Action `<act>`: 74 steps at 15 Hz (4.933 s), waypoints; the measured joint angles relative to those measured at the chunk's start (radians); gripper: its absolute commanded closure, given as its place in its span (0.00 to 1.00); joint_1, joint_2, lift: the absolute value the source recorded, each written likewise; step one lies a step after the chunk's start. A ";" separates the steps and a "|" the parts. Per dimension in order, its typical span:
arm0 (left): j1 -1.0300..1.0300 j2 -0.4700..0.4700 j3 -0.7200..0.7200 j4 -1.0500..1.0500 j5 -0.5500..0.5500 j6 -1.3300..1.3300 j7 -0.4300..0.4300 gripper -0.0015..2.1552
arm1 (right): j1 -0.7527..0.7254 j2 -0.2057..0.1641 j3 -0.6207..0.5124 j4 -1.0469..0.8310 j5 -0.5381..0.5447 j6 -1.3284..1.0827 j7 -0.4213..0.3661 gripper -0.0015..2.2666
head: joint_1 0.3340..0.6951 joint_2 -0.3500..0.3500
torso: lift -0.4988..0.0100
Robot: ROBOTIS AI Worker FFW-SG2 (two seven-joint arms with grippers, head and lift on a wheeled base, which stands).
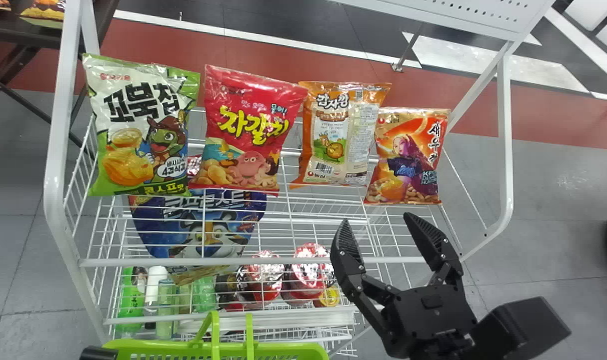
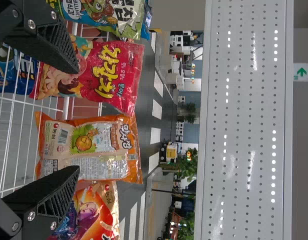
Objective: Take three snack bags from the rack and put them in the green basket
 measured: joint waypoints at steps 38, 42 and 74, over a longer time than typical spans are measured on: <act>-0.051 0.010 -0.088 0.080 0.000 -0.032 0.002 0.72 | -1.082 0.138 0.531 0.792 0.070 0.486 -0.086 0.10 | 1.00 0.40 | 0.97; -0.052 0.014 -0.088 0.081 0.005 -0.037 -0.001 0.72 | -1.145 0.138 0.527 0.862 0.033 0.498 -0.049 0.95 | 1.00 0.41 | 0.97; -0.051 -0.034 0.044 0.080 0.074 -0.092 -0.008 0.72 | -0.198 -0.016 -0.009 -0.338 -0.152 1.509 0.259 0.92 | 1.00 0.00 | 0.97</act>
